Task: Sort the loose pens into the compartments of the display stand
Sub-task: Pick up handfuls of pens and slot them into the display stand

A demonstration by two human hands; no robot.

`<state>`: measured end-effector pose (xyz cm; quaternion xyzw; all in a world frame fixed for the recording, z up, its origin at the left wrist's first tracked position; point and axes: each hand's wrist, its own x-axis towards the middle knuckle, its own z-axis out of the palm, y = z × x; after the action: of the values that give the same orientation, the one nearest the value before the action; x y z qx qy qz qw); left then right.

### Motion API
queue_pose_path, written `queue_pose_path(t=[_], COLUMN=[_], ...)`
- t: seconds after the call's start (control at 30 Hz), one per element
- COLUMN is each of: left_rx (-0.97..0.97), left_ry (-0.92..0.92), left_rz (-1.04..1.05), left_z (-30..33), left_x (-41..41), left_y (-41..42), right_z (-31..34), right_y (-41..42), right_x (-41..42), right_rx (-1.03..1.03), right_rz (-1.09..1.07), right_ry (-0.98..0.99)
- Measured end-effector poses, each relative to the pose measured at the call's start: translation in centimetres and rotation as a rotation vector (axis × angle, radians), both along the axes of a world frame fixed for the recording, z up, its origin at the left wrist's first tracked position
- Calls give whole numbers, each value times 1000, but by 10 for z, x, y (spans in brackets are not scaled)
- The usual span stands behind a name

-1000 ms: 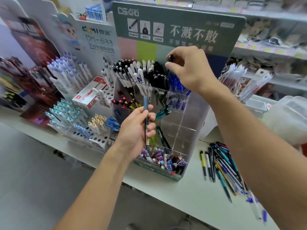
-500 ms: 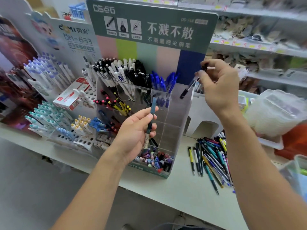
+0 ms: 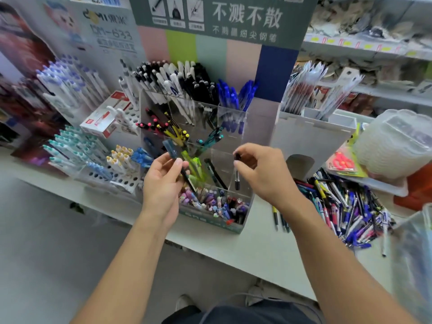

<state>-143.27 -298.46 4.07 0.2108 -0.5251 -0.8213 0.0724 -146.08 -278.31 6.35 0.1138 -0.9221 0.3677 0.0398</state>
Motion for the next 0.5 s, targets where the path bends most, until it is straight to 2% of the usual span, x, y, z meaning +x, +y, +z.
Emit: queue_pose_path(t=[0.2,0.33,0.4,0.5], left_rx=[26,-23,-109,-316], left_ry=[11,27,49,130], left_rz=[-25,-20,-34,-143], left_z=[-4,-3,-1,8], left_x=[12,15,16,15], left_y=[-9,-9,-8,-6], right_z=[-28,-10,7,41], right_y=[-16,-16,-10,-18], right_x=[3,11,14,12], right_rx=[531,711,577,41], right_rz=[-26,-91,-78,69], right_ry=[-212,-297,-222,-135])
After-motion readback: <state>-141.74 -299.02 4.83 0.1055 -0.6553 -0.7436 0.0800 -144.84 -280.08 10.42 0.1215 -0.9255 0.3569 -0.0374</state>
